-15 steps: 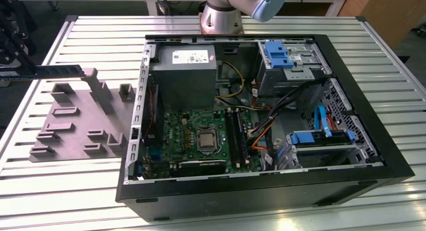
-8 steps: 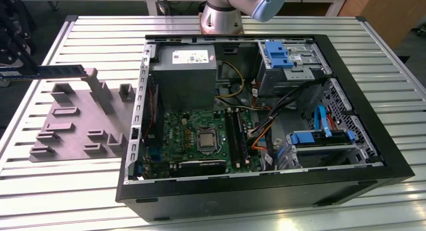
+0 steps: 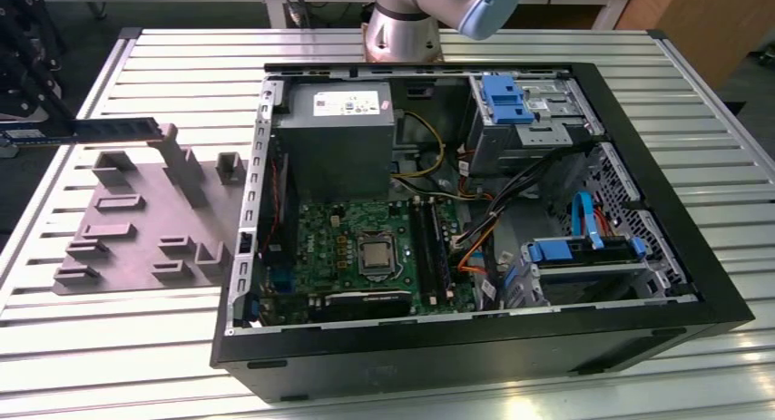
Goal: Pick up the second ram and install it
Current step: 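Pick up the second ram and move it above second insertion slot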
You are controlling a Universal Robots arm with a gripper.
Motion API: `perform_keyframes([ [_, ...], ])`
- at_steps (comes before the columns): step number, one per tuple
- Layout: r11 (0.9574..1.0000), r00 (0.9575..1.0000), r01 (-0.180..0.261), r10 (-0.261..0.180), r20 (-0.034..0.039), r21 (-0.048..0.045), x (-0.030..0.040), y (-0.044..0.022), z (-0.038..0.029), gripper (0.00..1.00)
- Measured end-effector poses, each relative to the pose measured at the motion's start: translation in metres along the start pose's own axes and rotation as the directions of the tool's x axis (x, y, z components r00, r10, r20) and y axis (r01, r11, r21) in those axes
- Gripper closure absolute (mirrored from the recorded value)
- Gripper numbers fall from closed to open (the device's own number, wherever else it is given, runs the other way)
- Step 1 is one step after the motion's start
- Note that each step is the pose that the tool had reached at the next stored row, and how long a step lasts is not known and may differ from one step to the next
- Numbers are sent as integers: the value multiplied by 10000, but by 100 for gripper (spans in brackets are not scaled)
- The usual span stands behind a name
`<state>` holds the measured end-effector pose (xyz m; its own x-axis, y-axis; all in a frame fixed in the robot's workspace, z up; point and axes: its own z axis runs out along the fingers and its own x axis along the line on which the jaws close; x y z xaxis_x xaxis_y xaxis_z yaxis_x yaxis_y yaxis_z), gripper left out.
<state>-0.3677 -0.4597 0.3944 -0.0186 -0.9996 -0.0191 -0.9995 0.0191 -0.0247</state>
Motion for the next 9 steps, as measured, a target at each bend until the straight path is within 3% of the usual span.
perform_keyframes([
  [9,10000,10000,-1,1,0,0,-1,-51,1,86],
])
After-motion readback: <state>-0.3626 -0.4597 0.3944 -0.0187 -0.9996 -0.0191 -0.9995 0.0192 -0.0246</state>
